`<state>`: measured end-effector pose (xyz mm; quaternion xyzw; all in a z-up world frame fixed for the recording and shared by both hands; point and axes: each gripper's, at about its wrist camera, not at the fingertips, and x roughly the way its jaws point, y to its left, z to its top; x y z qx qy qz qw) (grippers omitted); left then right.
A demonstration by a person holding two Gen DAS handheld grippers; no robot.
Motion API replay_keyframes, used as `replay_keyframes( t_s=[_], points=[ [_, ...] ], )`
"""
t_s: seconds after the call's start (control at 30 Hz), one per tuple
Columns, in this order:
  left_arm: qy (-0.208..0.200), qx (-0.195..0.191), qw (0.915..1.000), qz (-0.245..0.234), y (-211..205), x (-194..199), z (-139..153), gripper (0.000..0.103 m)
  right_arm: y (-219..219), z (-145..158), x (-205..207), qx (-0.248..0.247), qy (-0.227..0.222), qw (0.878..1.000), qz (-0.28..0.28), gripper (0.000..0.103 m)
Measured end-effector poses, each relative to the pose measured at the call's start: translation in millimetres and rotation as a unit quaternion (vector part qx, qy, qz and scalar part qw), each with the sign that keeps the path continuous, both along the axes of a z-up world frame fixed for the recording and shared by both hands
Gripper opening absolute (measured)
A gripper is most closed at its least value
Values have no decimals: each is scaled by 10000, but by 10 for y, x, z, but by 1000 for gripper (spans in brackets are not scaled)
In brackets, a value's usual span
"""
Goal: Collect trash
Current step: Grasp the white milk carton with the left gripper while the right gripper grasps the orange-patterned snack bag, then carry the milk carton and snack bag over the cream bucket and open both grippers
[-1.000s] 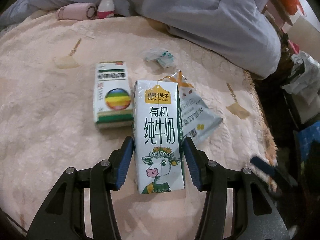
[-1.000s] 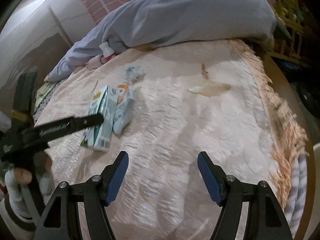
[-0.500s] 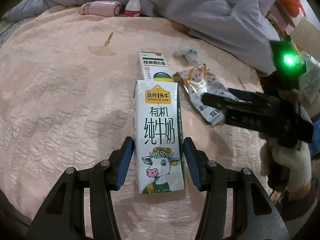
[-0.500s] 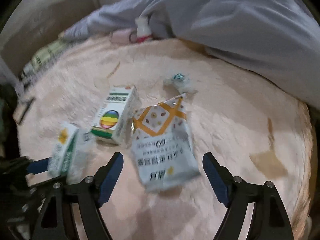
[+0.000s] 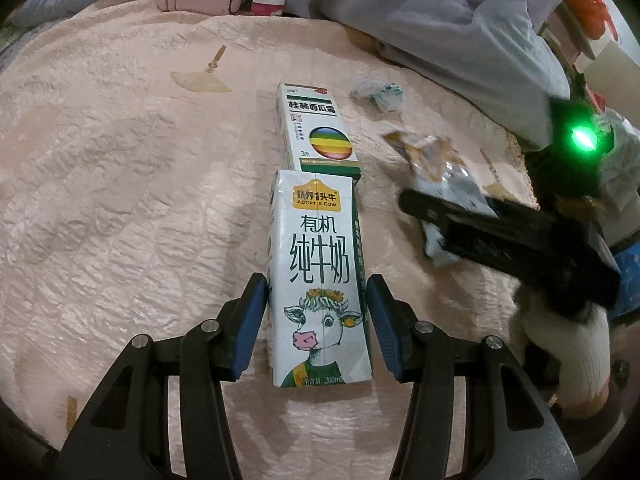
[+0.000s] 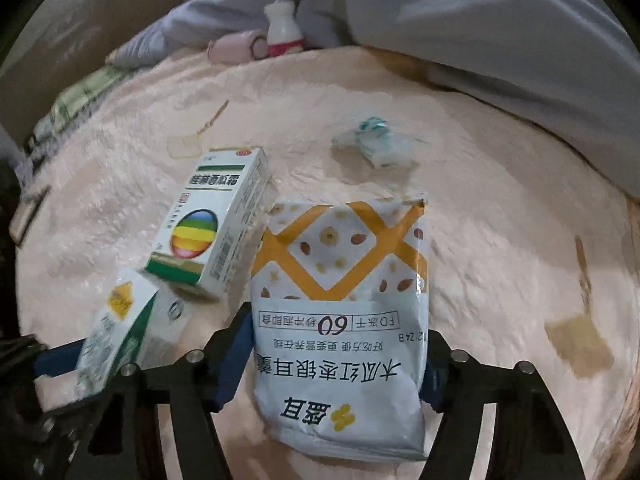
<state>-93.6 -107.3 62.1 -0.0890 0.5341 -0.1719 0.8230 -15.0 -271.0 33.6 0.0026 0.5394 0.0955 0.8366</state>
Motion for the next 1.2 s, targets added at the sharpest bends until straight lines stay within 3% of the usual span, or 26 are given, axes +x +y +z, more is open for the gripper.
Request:
replay_keyframes(
  t_s=[0.43, 1.2],
  points=[
    [-108, 124, 9998, -101, -28, -214, 133, 49, -274, 454, -1100, 723, -309, 9954, -541, 64],
    [-500, 67, 9985, -233, -91, -516, 475, 49, -155, 727, -1393, 636, -511, 9957, -447, 64]
  ],
)
